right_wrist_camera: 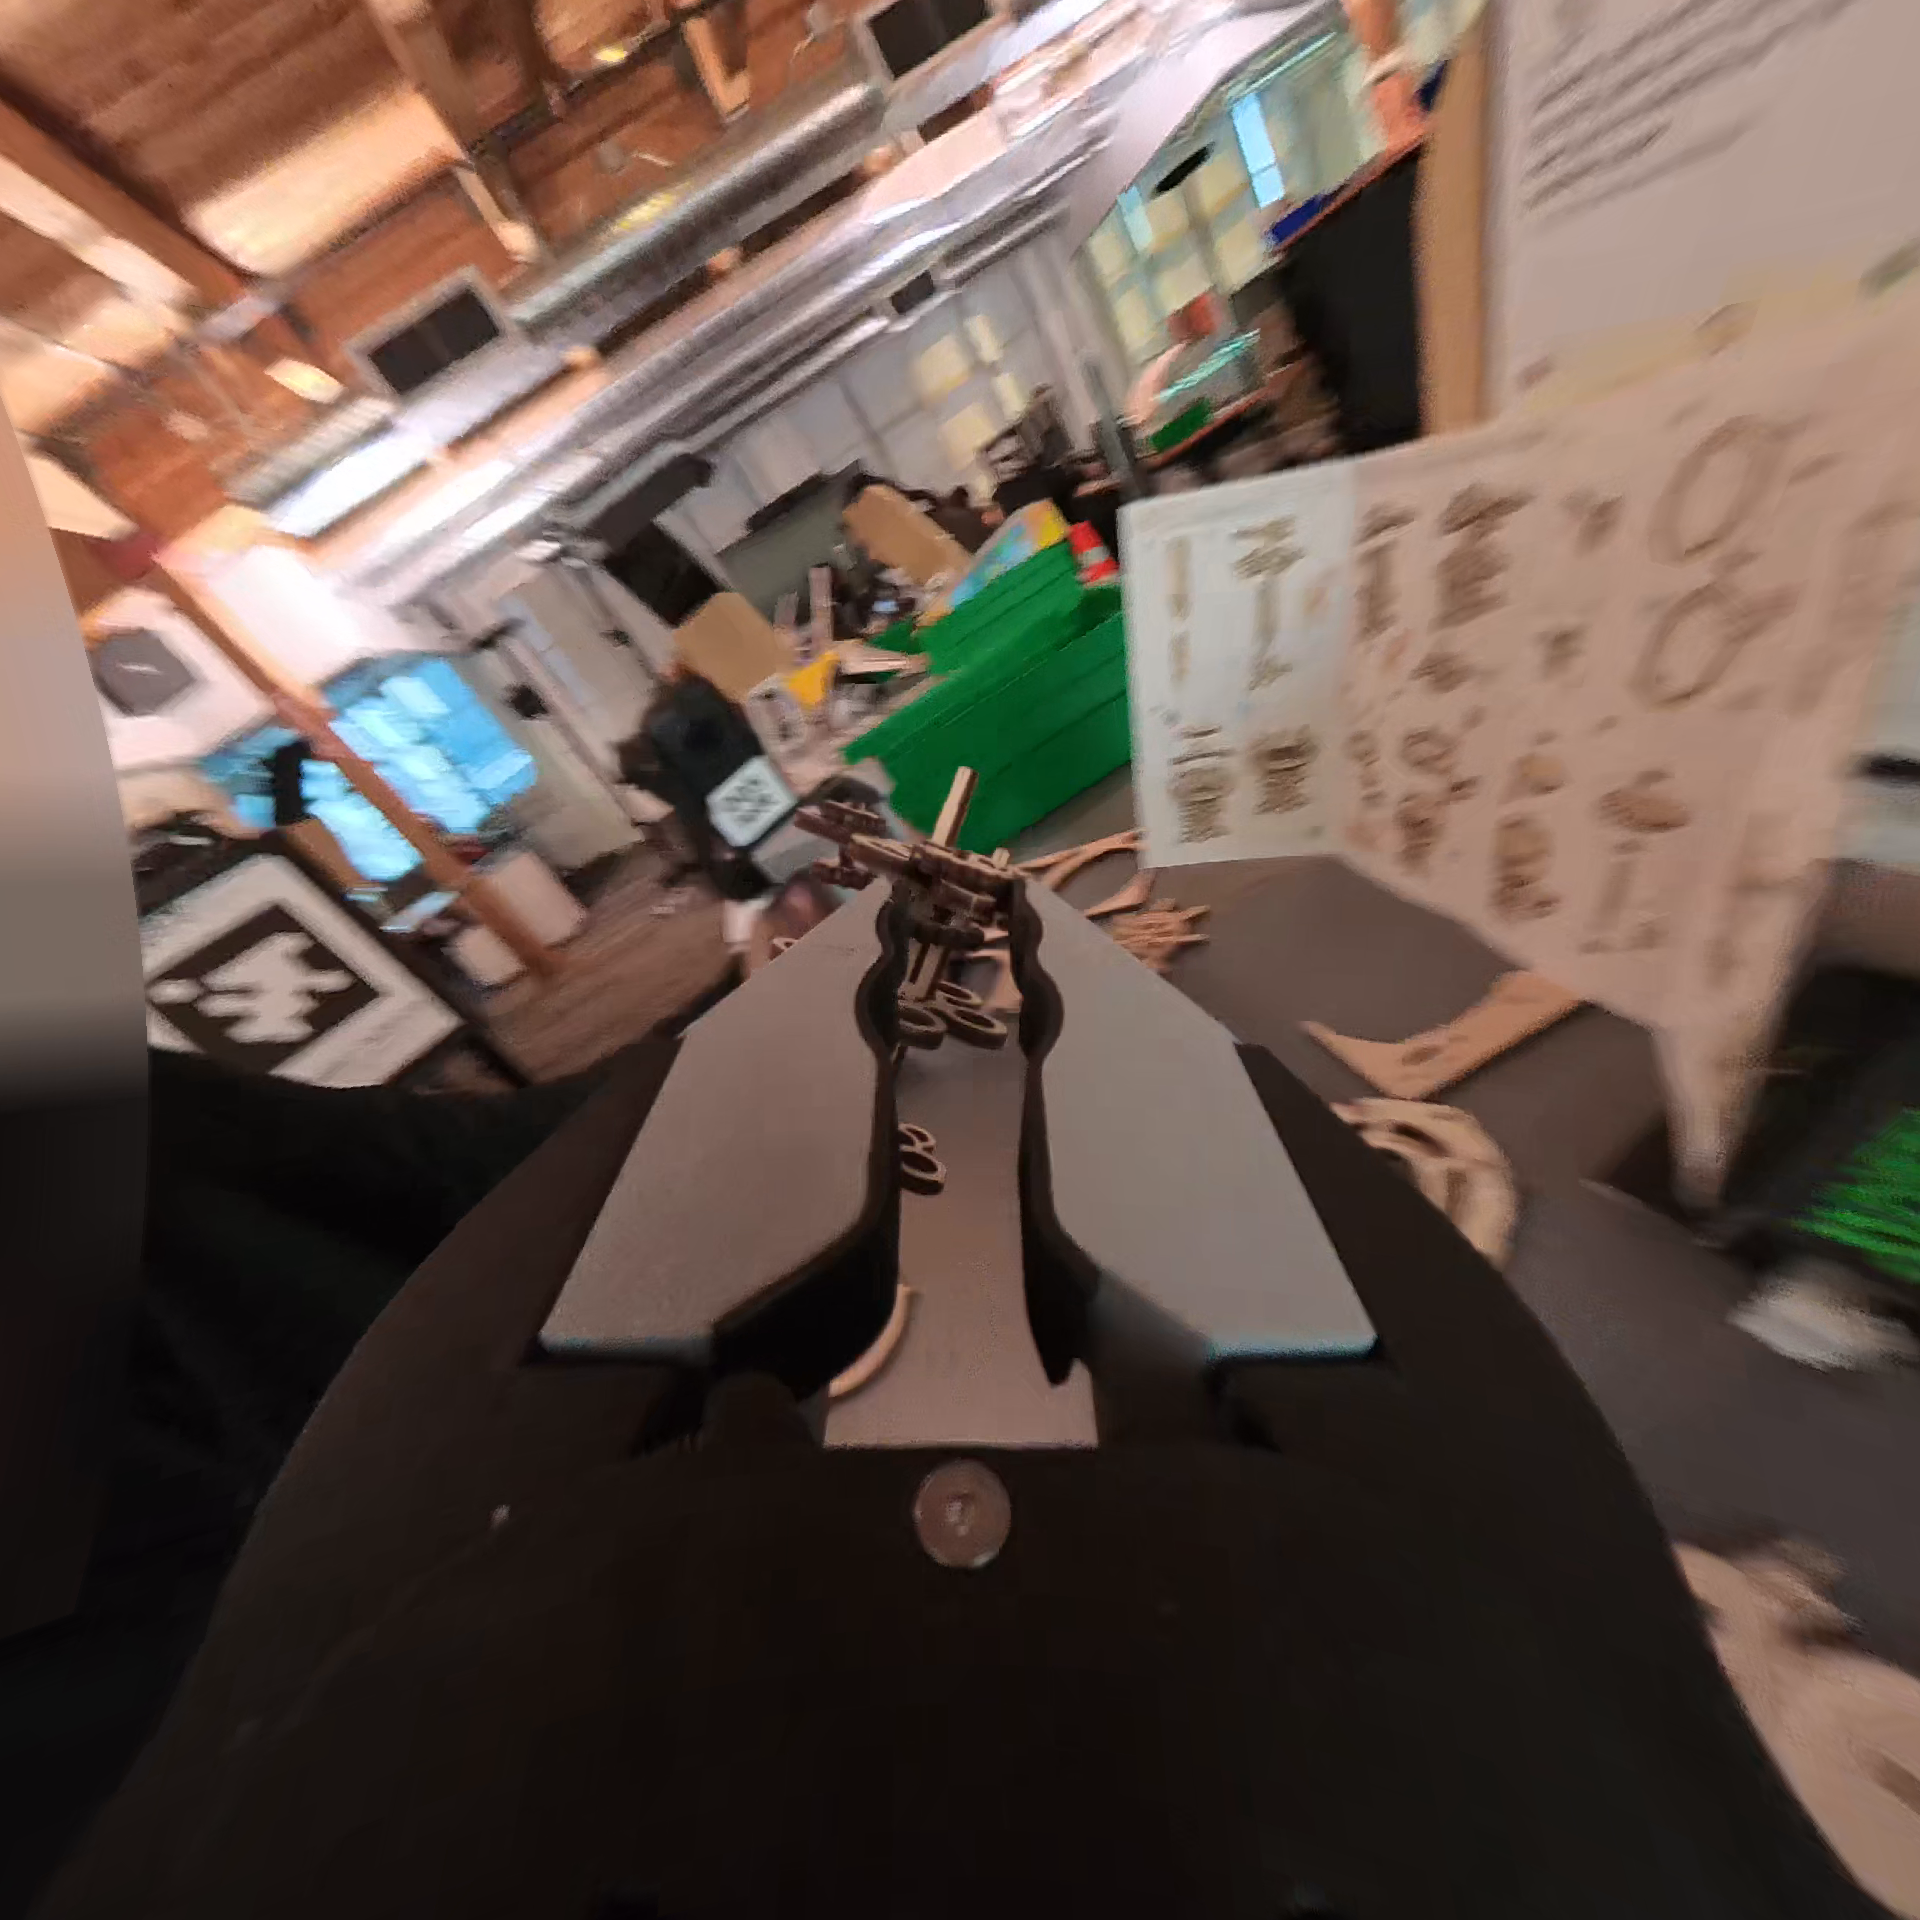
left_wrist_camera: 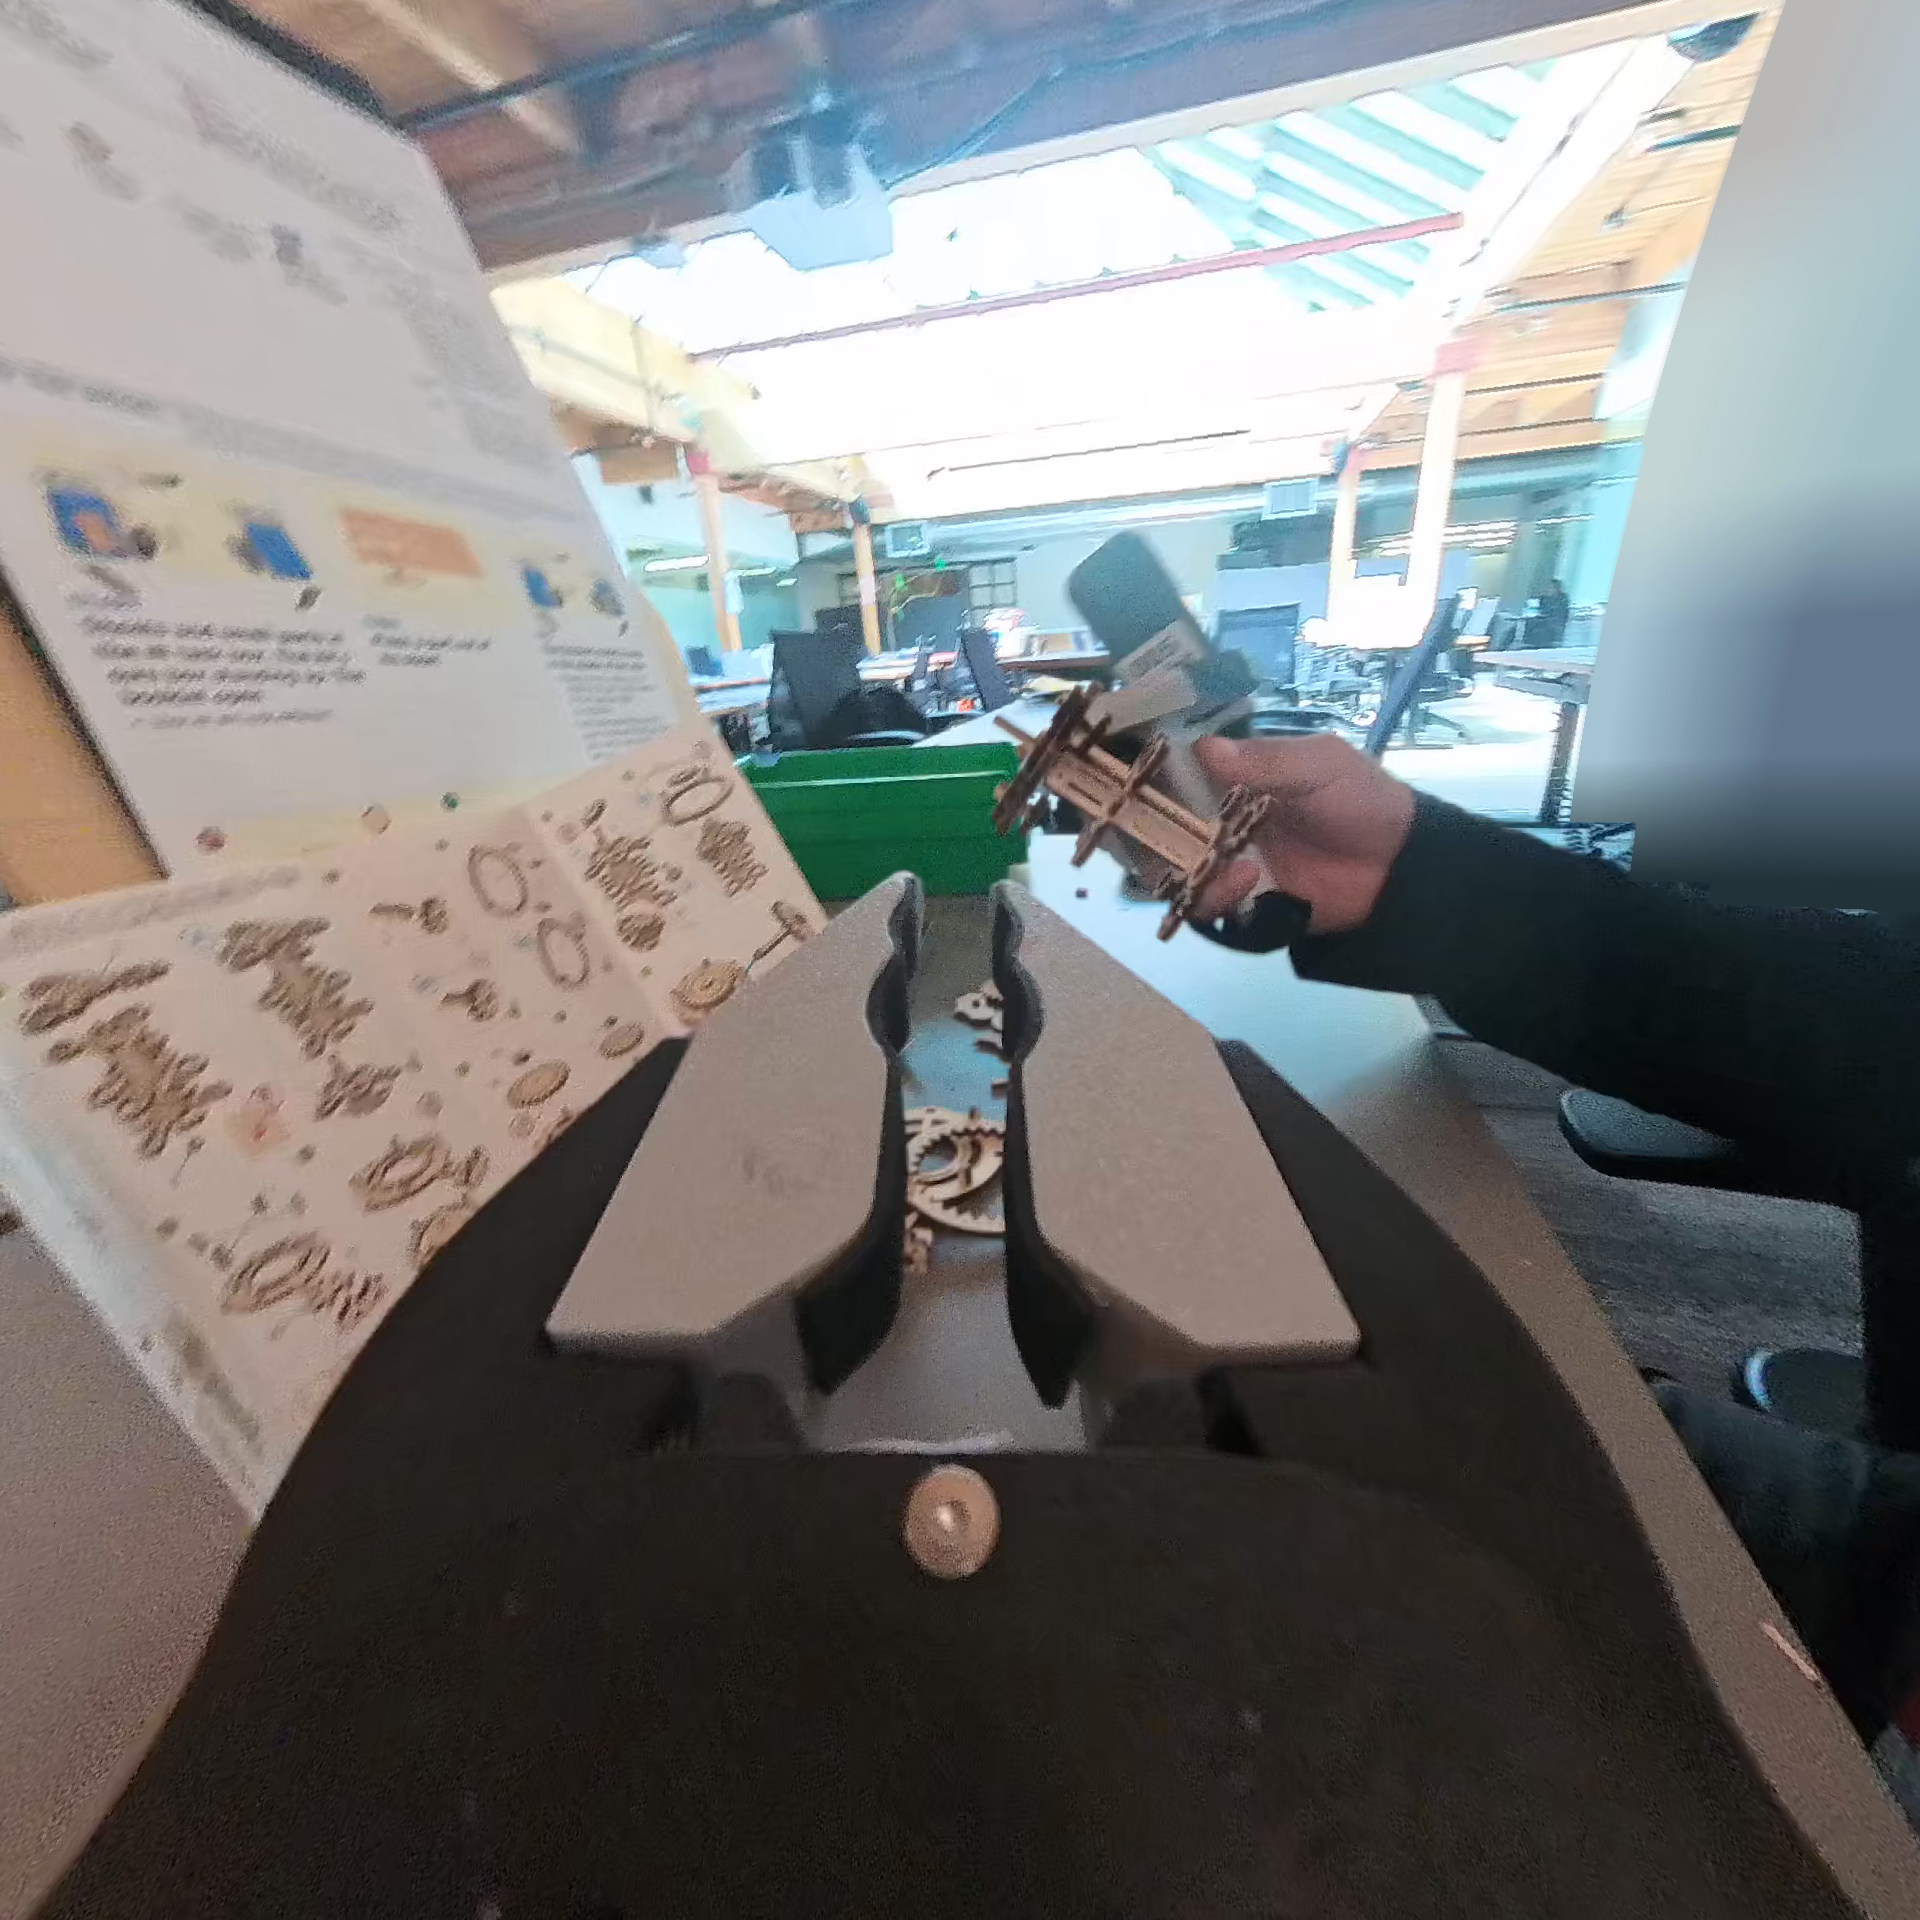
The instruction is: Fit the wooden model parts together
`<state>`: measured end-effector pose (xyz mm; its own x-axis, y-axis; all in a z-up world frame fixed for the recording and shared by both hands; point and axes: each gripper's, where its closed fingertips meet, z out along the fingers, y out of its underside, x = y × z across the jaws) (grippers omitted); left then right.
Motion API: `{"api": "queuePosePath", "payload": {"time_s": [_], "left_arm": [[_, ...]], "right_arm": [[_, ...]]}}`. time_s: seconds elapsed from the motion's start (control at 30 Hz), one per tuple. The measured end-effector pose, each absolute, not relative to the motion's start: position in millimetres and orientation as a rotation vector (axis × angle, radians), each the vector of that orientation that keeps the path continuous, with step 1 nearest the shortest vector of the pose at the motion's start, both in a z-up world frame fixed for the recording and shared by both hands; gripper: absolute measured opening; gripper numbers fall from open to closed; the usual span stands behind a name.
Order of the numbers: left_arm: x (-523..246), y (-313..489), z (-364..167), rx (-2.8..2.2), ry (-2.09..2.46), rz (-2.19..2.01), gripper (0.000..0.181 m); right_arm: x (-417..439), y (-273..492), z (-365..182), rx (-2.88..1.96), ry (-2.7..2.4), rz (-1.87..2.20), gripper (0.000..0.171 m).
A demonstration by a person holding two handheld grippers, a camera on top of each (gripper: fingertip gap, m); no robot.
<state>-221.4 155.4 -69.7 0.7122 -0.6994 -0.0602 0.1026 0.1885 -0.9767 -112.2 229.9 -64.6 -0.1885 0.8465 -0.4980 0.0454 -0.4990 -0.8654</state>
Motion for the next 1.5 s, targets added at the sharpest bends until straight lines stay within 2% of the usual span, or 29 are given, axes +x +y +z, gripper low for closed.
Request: {"api": "queuePosePath", "payload": {"time_s": [0.1, 0.27, 0.57, 0.7, 0.8, 0.97, 1.13, 1.33, 1.5], "left_arm": [[-229, 165, -77, -1.322, 0.523, -0.599, 0.010], [-238, 174, -92, -1.456, 0.445, -0.633, 0.011], [-253, 185, -104, -1.577, 0.313, -0.660, 0.032], [-271, 187, -96, -1.548, 0.223, -0.639, 0.034], [-286, 187, -86, -1.564, 0.163, -0.634, 0.042], [-317, 161, -33, -1.588, 0.153, -0.544, 0.054], [-329, 123, -2, -1.575, 0.131, -0.534, 0.065], [-317, 102, -16, -1.640, 0.176, -0.542, 0.069], [-343, 72, -13, -1.659, 0.138, -0.429, 0.073]], "right_arm": [[-99, 251, -78, -1.550, -1.108, 1.487, 0.015], [-87, 273, -100, -1.645, -1.143, 1.291, 0.015], [-30, 301, -62, -1.576, -1.008, 1.199, 0.015], [-11, 311, -57, -1.576, -0.976, 1.126, 0.015], [-5, 312, -55, -1.568, -0.962, 1.141, 0.015], [5, 315, -57, -1.575, -0.975, 1.082, 0.015], [18, 323, -51, -1.560, -0.927, 1.081, 0.015], [16, 319, -54, -1.568, -0.951, 1.076, 0.015], [19, 316, -48, -1.541, -0.960, 1.069, 0.015]]}}
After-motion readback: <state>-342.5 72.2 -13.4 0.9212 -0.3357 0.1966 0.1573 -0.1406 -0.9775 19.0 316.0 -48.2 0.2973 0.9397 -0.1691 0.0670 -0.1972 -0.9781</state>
